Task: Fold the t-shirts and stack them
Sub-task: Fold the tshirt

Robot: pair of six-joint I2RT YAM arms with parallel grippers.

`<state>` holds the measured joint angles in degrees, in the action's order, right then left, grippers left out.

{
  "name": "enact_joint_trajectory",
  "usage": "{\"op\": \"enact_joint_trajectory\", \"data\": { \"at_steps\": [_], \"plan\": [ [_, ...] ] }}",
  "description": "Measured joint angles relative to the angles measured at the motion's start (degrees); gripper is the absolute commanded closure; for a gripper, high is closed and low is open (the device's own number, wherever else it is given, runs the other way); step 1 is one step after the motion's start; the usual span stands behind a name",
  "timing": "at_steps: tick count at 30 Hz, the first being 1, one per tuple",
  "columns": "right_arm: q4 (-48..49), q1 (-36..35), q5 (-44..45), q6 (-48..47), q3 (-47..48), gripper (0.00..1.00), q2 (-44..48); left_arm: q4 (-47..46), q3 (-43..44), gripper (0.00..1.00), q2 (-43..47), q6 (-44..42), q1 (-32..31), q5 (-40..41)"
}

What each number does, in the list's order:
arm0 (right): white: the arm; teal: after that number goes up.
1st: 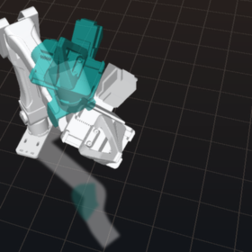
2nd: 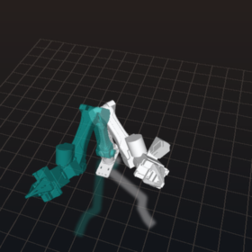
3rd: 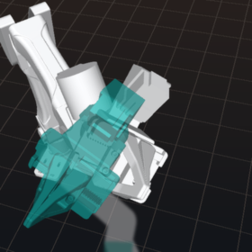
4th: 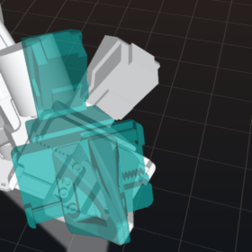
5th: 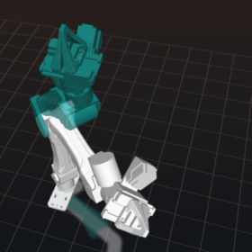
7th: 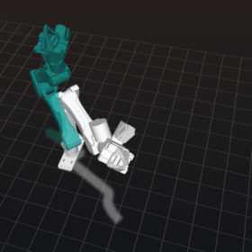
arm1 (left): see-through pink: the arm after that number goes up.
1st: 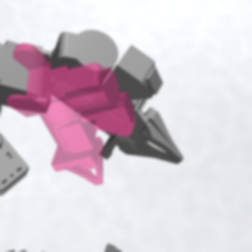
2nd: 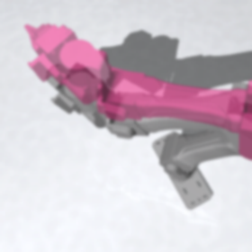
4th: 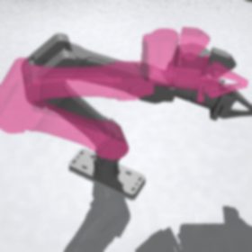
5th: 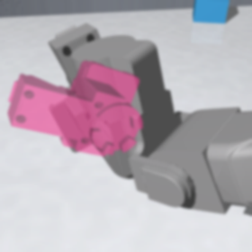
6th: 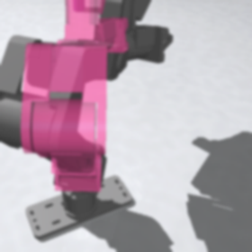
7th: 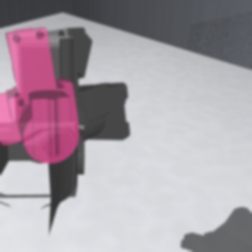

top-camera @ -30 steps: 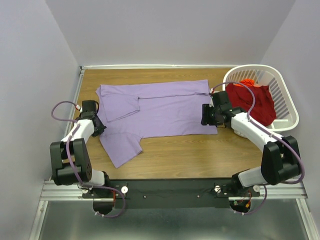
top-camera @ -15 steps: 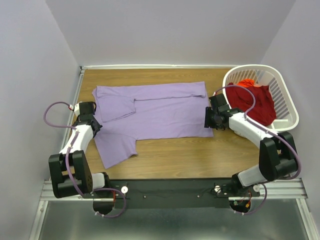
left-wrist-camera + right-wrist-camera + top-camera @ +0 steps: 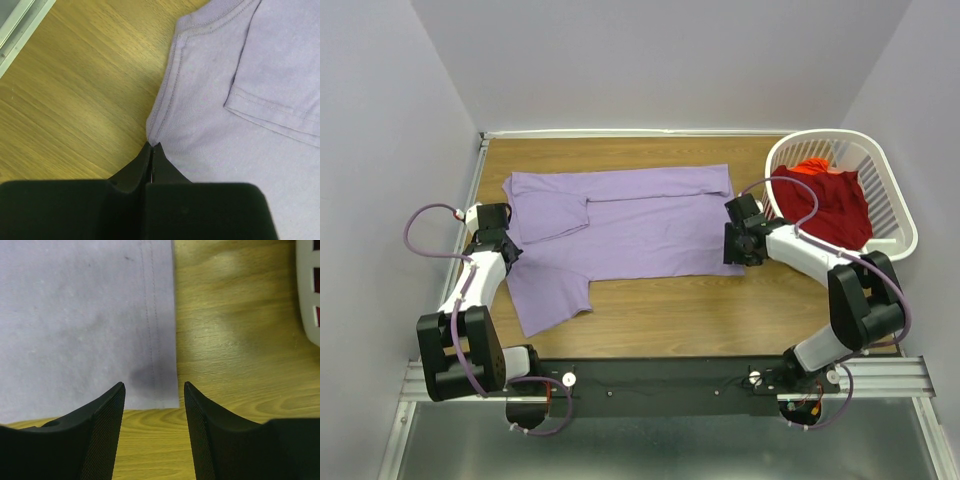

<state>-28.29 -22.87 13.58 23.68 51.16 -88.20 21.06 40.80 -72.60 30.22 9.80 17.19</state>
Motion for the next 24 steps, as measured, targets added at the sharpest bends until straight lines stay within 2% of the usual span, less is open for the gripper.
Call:
{"op": "enact_joint_trajectory", "data": {
  "at_steps": [14,21,22,24],
  "plan": [
    [-0.6,0.0,0.0,3.5,-1.7,0.44,-1.6,0.0,0.0,1.00,0.4,0.1,0.0,0.0],
    [-0.2,0.0,-0.7,4.8,-1.8,0.62,-1.8,0.0,0.0,1.00,0.4,0.1,0.0,0.0],
    [0.0,0.0,-0.9,5.0,-1.9,0.70,-1.8,0.0,0.0,1.00,0.4,0.1,0.0,0.0],
    [0.2,0.0,-1.1,5.1,-1.9,0.78,-1.8,0.0,0.0,1.00,0.4,0.1,0.0,0.0]
  ]
}}
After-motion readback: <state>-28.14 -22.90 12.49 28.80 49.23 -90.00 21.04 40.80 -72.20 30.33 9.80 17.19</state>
